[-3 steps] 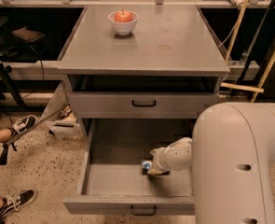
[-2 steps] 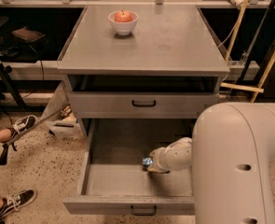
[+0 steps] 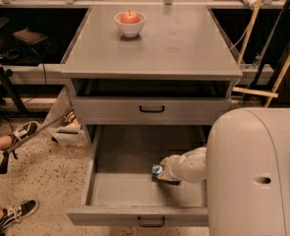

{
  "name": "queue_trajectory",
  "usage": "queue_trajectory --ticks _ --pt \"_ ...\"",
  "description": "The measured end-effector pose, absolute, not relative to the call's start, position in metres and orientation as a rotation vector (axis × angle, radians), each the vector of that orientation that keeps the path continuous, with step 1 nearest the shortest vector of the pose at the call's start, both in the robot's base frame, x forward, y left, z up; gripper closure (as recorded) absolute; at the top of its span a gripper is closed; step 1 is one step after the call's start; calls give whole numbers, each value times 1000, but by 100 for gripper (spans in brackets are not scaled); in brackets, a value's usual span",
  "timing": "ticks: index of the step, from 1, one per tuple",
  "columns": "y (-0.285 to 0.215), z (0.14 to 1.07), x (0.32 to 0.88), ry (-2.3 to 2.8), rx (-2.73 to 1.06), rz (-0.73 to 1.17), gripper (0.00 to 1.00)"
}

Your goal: Pick redbull can from middle drawer and place on counter

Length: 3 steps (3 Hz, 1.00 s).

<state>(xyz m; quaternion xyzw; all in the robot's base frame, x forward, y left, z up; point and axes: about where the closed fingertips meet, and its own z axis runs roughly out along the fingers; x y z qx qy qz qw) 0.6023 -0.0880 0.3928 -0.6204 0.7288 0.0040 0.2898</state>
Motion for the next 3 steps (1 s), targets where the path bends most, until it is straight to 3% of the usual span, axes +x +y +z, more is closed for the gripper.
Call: queue_trajectory --ticks 2,3 --pt "-142 536 616 1735 -1551 -337 100" --pt "-123 616 617 1549 -1506 -502 100"
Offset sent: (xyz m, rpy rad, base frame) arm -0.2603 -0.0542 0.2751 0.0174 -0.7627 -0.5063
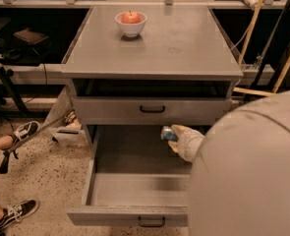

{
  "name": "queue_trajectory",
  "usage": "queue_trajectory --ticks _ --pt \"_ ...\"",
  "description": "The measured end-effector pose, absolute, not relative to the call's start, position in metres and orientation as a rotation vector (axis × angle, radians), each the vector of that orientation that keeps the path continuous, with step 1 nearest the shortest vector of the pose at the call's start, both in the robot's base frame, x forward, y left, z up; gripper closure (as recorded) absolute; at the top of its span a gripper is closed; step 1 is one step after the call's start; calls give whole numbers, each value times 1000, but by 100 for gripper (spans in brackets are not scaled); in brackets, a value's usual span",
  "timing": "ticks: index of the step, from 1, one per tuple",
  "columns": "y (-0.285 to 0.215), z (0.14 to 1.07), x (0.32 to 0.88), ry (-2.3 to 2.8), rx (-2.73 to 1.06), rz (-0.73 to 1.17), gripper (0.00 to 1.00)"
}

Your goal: Pick redbull can from middle drawer and place on counter

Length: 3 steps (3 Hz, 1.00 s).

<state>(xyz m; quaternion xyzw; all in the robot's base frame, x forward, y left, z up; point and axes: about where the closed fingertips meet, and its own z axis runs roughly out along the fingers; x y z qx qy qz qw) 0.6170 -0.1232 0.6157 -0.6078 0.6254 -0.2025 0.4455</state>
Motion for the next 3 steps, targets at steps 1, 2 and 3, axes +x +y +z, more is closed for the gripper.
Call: queue_trajectory --ticks 1,2,3 --pt "-36 672 596 1289 -1504 -529 100" --pt "33 722 527 1054 -1466 -493 100" --pt "33 722 527 1054 -1466 -493 100"
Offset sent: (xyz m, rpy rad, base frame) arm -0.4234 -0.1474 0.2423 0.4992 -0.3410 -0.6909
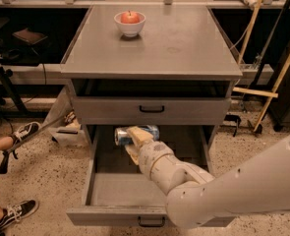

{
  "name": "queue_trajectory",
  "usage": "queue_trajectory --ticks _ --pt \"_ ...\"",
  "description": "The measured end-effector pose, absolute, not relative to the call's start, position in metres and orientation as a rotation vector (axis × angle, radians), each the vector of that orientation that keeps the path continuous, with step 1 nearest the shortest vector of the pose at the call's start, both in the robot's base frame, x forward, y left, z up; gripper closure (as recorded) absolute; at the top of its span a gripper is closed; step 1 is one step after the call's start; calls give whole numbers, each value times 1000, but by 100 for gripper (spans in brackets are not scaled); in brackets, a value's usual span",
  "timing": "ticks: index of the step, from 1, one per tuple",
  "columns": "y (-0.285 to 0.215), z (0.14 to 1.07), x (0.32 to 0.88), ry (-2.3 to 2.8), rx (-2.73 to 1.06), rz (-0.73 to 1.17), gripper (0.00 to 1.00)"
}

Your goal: Pick redbull can from middle drawer and place on counter

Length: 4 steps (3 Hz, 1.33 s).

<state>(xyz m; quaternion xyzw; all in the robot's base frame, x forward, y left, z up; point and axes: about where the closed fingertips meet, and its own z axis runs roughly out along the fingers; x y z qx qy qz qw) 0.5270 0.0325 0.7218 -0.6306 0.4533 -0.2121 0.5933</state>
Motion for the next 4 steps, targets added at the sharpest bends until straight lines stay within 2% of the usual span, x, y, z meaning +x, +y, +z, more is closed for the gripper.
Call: queue_trajectory --ticks 1,3,4 --pt "25 740 535 1060 -1450 -510 100" --pt "-33 893 580 1039 -1300 -745 100" --pt "-24 935 592 985 -1264 -788 100"
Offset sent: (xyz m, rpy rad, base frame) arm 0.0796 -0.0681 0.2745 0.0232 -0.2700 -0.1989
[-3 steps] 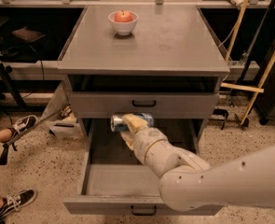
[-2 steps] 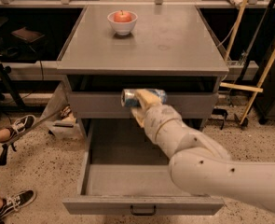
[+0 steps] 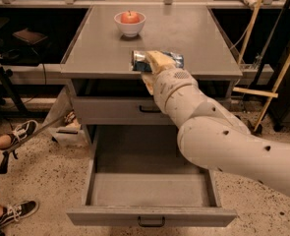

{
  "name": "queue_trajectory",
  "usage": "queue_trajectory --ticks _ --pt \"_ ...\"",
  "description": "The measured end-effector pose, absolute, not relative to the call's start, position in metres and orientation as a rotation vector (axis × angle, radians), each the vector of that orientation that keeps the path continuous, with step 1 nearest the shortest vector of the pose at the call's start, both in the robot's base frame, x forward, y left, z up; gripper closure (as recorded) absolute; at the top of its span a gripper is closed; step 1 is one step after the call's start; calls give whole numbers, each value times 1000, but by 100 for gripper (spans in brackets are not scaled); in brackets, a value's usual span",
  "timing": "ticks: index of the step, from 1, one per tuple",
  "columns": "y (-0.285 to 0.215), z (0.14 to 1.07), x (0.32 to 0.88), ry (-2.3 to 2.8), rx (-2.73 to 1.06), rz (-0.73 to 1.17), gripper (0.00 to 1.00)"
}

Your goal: Pick redbull can from middle drawer and place on counter

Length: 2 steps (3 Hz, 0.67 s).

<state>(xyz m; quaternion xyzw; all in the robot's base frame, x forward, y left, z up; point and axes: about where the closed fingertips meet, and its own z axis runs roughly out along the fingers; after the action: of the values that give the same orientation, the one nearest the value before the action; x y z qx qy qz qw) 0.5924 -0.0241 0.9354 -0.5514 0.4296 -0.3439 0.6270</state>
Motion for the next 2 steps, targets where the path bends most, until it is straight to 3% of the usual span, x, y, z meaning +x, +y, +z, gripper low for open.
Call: queue_trajectory --ticks 2 --pt "-34 942 615 1004 -1241 -783 100"
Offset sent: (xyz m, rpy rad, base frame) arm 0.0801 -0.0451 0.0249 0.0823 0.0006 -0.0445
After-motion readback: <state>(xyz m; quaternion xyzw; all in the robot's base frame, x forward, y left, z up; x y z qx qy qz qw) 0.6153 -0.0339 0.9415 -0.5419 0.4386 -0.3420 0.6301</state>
